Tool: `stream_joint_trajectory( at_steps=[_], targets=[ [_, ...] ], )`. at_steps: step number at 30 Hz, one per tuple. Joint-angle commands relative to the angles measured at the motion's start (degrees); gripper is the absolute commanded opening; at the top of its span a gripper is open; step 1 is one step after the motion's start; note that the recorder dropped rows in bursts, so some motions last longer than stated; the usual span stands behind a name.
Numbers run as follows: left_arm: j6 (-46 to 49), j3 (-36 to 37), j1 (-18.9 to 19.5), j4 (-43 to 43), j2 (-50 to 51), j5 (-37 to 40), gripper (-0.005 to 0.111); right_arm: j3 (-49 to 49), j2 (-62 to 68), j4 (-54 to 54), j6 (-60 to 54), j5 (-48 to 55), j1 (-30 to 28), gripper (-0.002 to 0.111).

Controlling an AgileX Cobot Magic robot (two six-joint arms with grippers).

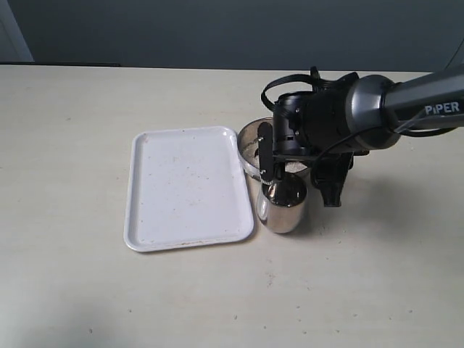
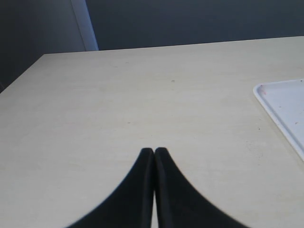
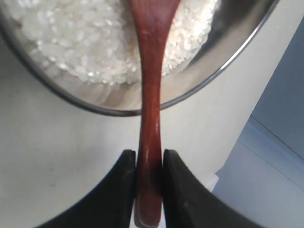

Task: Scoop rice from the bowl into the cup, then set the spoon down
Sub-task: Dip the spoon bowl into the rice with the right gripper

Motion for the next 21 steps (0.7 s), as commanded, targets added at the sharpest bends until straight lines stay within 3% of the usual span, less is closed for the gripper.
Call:
stream_joint_trajectory(
  at_steps=[1,15,21],
  targets=[
    [-0.36,-0.48,-0.10,0.00,0.06,-0.82,0.001,-0.24,-0.58,1.23,3.36,1.74,-0.15,-0.001],
    [-0.36,-0.48,-0.10,0.00,0.06,-0.65,0.001,-0.24,-3.59,5.06,8.16,1.23,-0.50,-0.001],
    [-0.36,-0.48,-0.10,0.00,0.06,-0.65,0.001,-0.24,-4.65,13.77,5.43,0.94,-5.08,-0.001]
  ],
)
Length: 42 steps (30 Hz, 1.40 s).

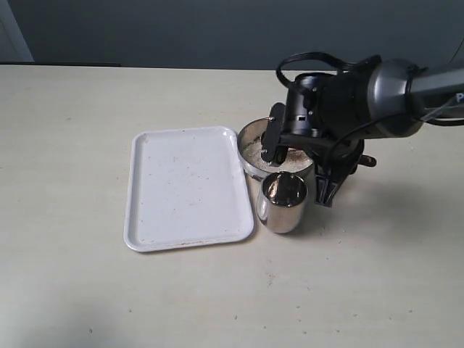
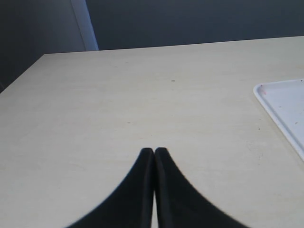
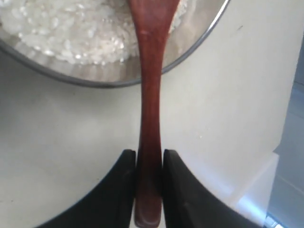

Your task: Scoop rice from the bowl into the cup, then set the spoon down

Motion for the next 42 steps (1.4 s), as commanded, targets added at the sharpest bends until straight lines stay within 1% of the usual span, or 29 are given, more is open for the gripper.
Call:
stream_joint_trajectory(
  at_steps=[1,8,17,22,29,36,42],
  targets=[
    [-0.36,-0.48,-0.10,0.00,0.06,-0.65,0.001,-0.24,-1.31,6.80,-3.83,0.35,-3.78,-0.001],
    [-0.36,-0.48,-0.10,0.00,0.06,-0.65,0.001,-0.24,-2.91,9.88,-8.03,1.39,-4.63,-0.001],
    [-0.36,-0.48,-0.10,0.00,0.06,-0.65,0.001,-0.04,-6.07,14.08,-9.13,4.41,-4.63,-0.001],
    [-0.36,-0.48,-0.10,0.00,0.06,-0.65,0.001,-0.04,-8.55,16.25,-9.13,8.43,-4.63,-0.001],
    [-0.36,-0.48,-0.10,0.00,0.06,-0.79,0.001,-0.04,-11.13,24.68,-12.29,11.45,-4.53,-0.001],
    [-0.36,-0.48,-0.10,0.00,0.06,-0.79,0.001,-0.04,-12.24,24.61,-12.43,13.54,-0.52,-0.001],
    [-0.36,-0.48,-0.10,0.00,0.06,-0.79,0.001,-0.04,-12.24,21.20,-10.22,14.12,3.40,-0.001]
  ],
)
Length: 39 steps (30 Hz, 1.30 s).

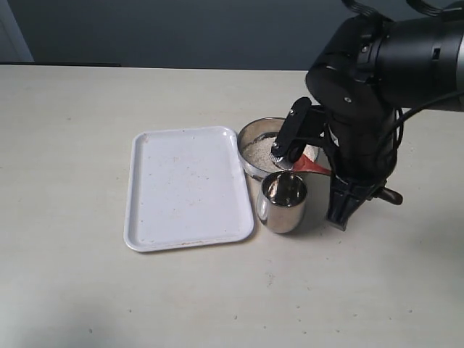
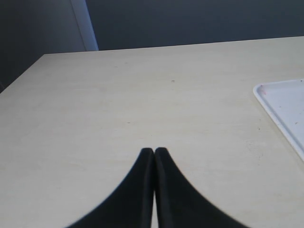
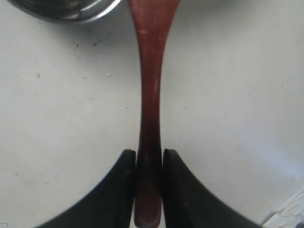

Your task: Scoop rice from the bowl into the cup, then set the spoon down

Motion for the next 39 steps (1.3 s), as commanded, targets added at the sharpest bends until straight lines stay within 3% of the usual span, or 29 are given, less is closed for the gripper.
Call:
stream_joint_trajectory(
  at_steps=[1,12,23,39],
  targets=[
    [-0.36,-0.48,-0.10,0.00,0.06,-0.79,0.001,0.07,-0.63,-3.00,2.49,0.72,2.39,-0.001],
    [-0.36,-0.48,-0.10,0.00,0.06,-0.79,0.001,7.03,-0.63,-7.82,6.42,-3.32,2.77,-0.001],
    [-0.36,-0.48,-0.10,0.00,0.06,-0.65,0.001,7.06,-0.63,-9.18,7.39,-3.39,2.87,-0.001],
    [-0.36,-0.48,-0.10,0.00,0.06,-0.65,0.001,12.00,-0.72,-23.26,17.73,-2.99,10.74,-0.001]
  ],
)
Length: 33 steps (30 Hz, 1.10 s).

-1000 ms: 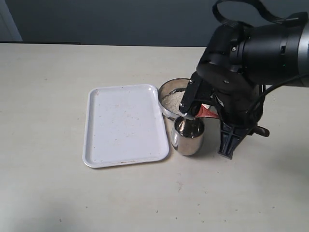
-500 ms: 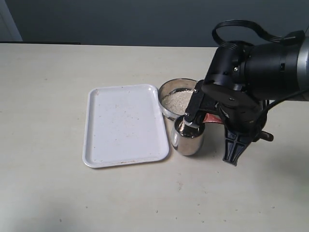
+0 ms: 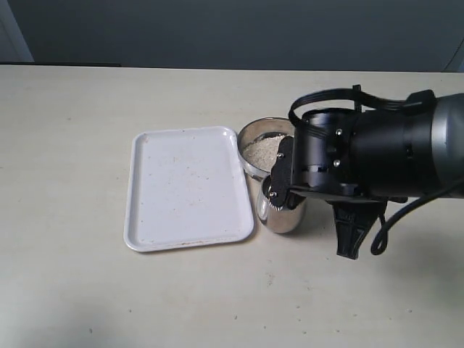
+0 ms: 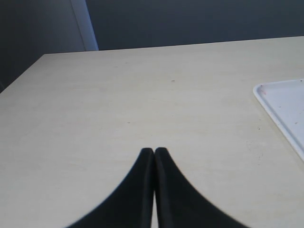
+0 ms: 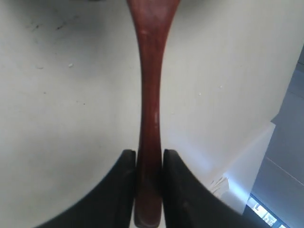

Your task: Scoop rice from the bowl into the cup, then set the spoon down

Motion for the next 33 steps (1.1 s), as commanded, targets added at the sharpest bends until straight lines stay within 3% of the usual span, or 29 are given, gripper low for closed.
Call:
stream_joint_trajectory(
  at_steps=[1,33],
  targets=[
    [-0.36,-0.48,-0.10,0.00,0.06,-0.65,0.001,0.78,-0.50,-3.13,2.46,0.28,0.43,-0.001],
    [-0.36,-0.48,-0.10,0.00,0.06,-0.76,0.001,4.71,-0.50,-13.30,10.01,1.52,4.44,-0.001]
  ],
)
